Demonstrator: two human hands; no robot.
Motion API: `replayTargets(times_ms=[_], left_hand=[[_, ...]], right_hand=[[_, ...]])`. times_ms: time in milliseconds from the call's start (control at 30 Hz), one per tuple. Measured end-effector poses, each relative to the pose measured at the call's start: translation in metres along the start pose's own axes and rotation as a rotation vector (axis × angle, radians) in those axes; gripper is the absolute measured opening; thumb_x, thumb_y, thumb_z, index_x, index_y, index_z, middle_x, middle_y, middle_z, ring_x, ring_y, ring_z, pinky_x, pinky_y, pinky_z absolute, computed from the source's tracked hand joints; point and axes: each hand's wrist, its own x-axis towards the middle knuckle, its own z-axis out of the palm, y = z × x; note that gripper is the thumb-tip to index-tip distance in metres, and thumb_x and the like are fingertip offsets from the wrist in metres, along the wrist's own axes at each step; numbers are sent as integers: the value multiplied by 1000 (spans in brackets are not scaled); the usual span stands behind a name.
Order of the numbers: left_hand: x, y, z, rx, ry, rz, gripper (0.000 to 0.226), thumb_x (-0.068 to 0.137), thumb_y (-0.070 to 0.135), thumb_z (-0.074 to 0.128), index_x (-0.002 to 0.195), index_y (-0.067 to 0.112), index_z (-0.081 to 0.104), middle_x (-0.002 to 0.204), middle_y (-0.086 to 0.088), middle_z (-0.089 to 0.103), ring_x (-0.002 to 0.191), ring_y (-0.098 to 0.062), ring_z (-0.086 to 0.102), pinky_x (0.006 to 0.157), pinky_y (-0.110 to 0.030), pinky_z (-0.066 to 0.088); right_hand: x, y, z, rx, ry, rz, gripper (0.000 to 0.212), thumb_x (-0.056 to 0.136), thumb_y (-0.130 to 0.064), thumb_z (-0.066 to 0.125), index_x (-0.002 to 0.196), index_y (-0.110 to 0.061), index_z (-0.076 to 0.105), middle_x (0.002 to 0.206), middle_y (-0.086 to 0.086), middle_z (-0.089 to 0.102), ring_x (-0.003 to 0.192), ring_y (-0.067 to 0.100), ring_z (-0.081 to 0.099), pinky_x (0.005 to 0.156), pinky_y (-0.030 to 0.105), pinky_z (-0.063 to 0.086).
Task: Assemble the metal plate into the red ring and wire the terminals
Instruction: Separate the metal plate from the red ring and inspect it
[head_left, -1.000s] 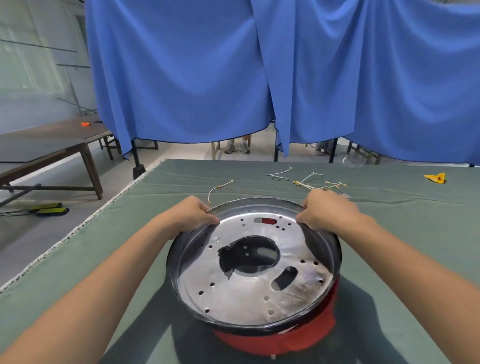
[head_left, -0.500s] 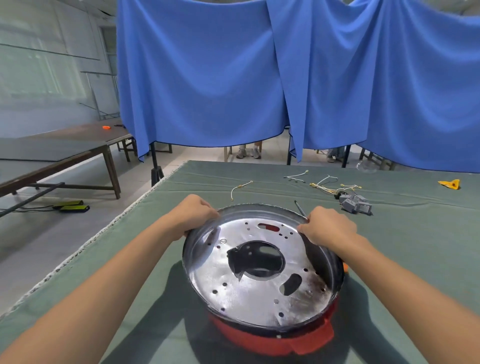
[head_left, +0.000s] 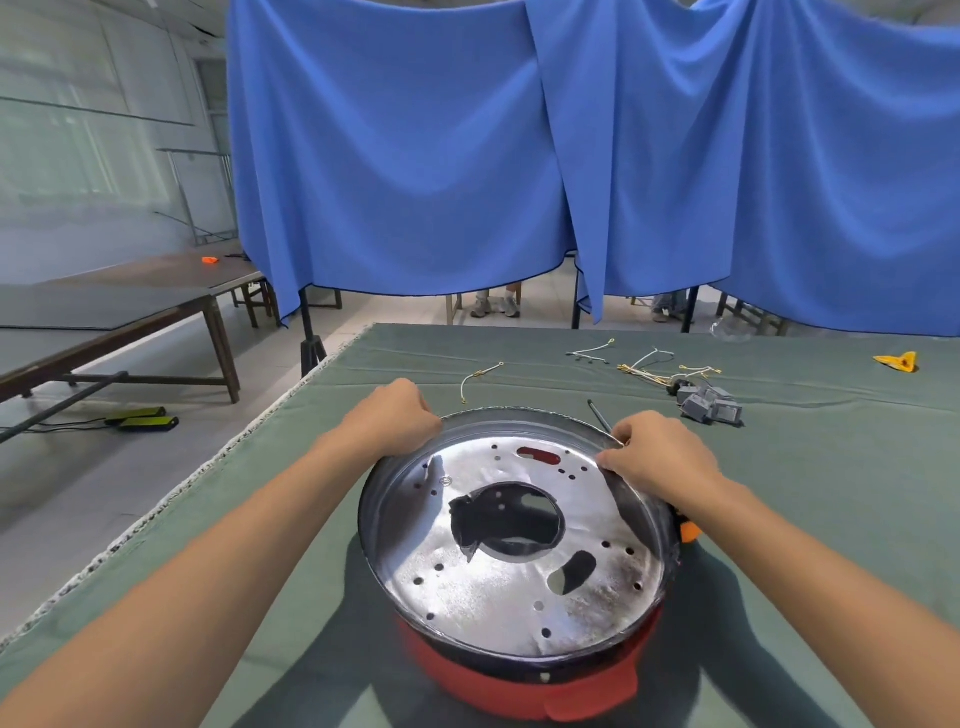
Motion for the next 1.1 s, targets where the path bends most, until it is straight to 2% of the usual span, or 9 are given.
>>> replayTargets(times_ms=[67,133,200,300,533,700,900,1000,1100], left_hand=[[-2,9,2,87,2,5,25,79,12,52,56,13,43,56,-4,42,57,-24,38,54,-29,31],[-5,21,5,145,22,74,12,80,15,54,81,12,65,82,-5,65,79,-28,58,70,-32,48],[-7,35,9,135,35,207,27,83,16,57,108,18,65,106,-3,67,99,-24,59,84,-35,50],[-9,57,17,115,-4,444,37,84,19,64,120,23,60,118,3,63,109,-17,55,91,-34,47],[-3,90,42,77,-119,547,31,79,18,72,110,21,64,99,-1,67,87,-20,60,78,-35,51],[-1,90,51,-58,-106,481,10,80,12,72,89,10,70,64,6,59,53,-10,54,52,-23,46],[0,84,49,-114,-138,450,10,76,2,73,83,8,72,66,5,64,58,-5,56,60,-18,45],[-1,77,43,-164,-143,456,9,74,0,74,76,8,72,73,-8,69,64,-15,61,64,-26,50],[-2,74,38,-232,-142,444,14,73,-5,73,72,9,71,67,-4,68,58,-11,61,61,-24,51]], right_hand=[[2,5,-2,51,-21,-21,22,81,-20,64,66,-15,49,62,3,50,61,22,44,52,27,32],[4,10,-4,80,-48,-51,24,78,-19,67,64,-16,47,59,3,45,59,21,40,53,29,30],[4,13,-6,106,-66,-79,28,77,-20,69,61,-15,47,55,2,42,57,20,38,51,28,28],[4,16,-7,162,-68,-110,32,78,-23,71,57,-14,48,52,2,42,53,19,37,49,27,28],[0,25,-5,342,-72,-87,25,78,-29,70,64,-9,67,39,-7,44,44,10,40,42,20,30],[2,30,7,620,-79,-54,41,88,-38,60,59,-10,57,36,-7,36,30,8,31,40,20,29],[6,34,15,581,-53,-70,23,86,-15,55,71,-21,70,47,-15,59,35,3,47,42,19,42],[3,32,16,498,-128,-109,21,85,-20,58,68,-29,66,52,-13,60,43,8,52,55,30,49],[-1,30,15,394,-175,-160,23,87,-30,54,68,-26,67,41,-6,55,30,8,48,45,23,41]])
